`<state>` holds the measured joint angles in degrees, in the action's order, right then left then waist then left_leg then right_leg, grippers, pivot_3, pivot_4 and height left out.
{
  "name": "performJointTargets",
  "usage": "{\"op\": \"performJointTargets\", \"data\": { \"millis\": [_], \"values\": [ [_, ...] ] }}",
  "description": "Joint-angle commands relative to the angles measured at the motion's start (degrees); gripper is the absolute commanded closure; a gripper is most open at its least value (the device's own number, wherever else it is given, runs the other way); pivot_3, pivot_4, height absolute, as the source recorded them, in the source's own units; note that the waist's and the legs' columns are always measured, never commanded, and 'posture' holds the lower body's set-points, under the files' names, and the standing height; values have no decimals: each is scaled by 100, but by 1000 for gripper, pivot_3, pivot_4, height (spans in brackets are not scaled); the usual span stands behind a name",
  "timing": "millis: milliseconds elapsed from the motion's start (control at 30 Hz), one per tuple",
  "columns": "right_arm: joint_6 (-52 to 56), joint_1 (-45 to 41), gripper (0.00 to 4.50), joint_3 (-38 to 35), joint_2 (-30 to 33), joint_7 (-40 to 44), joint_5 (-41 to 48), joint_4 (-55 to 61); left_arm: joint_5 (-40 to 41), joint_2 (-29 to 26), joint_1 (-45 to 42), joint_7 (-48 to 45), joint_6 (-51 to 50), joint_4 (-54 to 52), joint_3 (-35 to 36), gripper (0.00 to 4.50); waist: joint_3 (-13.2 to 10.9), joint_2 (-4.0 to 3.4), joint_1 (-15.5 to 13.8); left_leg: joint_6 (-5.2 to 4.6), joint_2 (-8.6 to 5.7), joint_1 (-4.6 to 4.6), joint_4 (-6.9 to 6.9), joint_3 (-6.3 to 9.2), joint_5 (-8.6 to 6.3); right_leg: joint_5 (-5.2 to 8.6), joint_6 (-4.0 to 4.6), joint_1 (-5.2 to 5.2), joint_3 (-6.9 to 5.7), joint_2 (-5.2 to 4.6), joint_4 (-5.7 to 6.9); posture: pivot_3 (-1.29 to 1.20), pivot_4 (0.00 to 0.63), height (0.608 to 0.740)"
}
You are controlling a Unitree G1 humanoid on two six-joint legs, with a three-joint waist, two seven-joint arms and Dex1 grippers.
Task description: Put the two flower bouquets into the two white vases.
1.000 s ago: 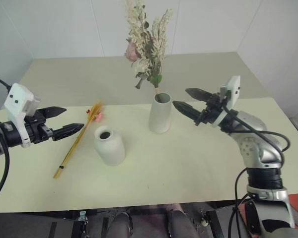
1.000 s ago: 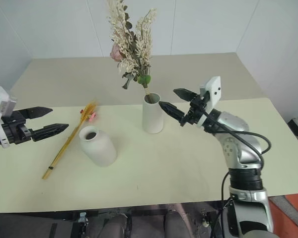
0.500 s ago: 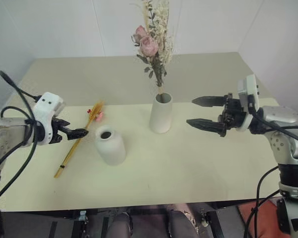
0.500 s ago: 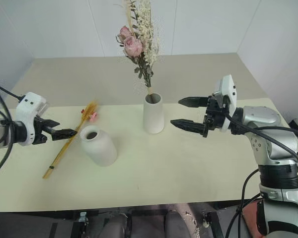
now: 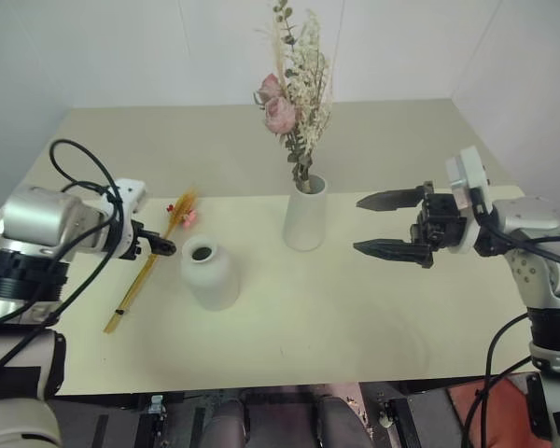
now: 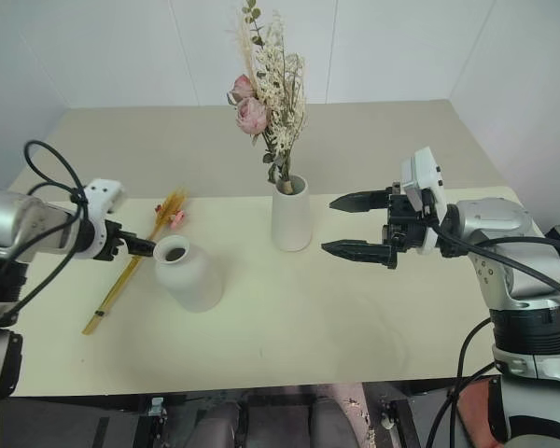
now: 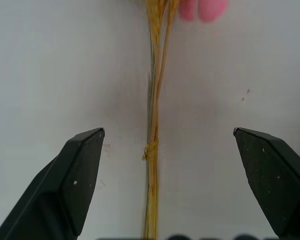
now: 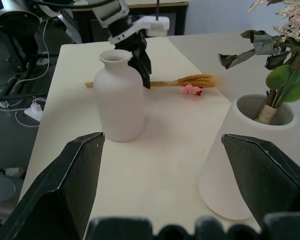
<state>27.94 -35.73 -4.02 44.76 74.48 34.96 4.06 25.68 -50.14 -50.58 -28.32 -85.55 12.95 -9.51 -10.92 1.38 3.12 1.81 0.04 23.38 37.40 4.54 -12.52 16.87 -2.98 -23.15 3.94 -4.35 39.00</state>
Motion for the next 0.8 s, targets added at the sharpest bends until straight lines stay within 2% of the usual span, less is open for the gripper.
{"op": "performJointTargets", "data": {
  "millis": [33, 67, 167, 367, 600, 733, 800],
  "values": [
    [-94, -99, 48, -132, 59, 50, 72, 135, -204, 7, -148, 3, -113, 94, -71, 0, 0, 0, -4, 0, -1, 0, 0, 0, 0, 0, 0, 0, 0, -1, 0, 0, 150, 740],
    [-85, -92, 48, -134, 59, 55, 79, 139, -260, 44, -153, 15, -93, 163, -95, 0, 0, 0, -7, 0, 0, 1, 0, 0, 0, 0, 0, 0, 0, -1, 0, 0, 150, 740],
    [-124, -39, 0, -131, 63, 90, 60, 151, -361, 82, -137, -75, 51, 276, -211, 572, 0, 0, -20, 0, -1, 0, 1, 0, 0, 0, 0, 0, 0, -1, 0, 0, 150, 740],
    [-106, -58, 0, -73, 46, 119, 53, 168, -536, 143, -149, -179, 192, 450, -296, 2383, 0, 0, -59, 0, -3, 0, 6, 0, 0, 0, 0, 2, 0, -3, 1, 0, 150, 740],
    [-92, -91, 0, -16, 50, 194, 45, 130, -727, 278, -67, -9, 259, 434, 77, 4478, 1, 1, -56, 0, -4, -1, 11, 0, 0, 0, 0, 4, 0, -4, 6, 0, 150, 740],
    [-109, -96, 0, 50, 32, 248, 17, 102, -785, 229, 51, 130, 176, 302, 395, 4478, 1, 1, -48, 0, -4, 2, 16, 0, 0, 0, 0, 3, 0, -4, 6, 0, 150, 740],
    [-108, -90, 0, 56, 44, 286, 14, 64, -744, 240, 208, 213, 453, 53, 902, 4478, 1, 1, -48, 0, -4, 5, 17, 1, 0, 0, 0, 0, 0, -4, 6, 0, 150, 740]
  ]
}}
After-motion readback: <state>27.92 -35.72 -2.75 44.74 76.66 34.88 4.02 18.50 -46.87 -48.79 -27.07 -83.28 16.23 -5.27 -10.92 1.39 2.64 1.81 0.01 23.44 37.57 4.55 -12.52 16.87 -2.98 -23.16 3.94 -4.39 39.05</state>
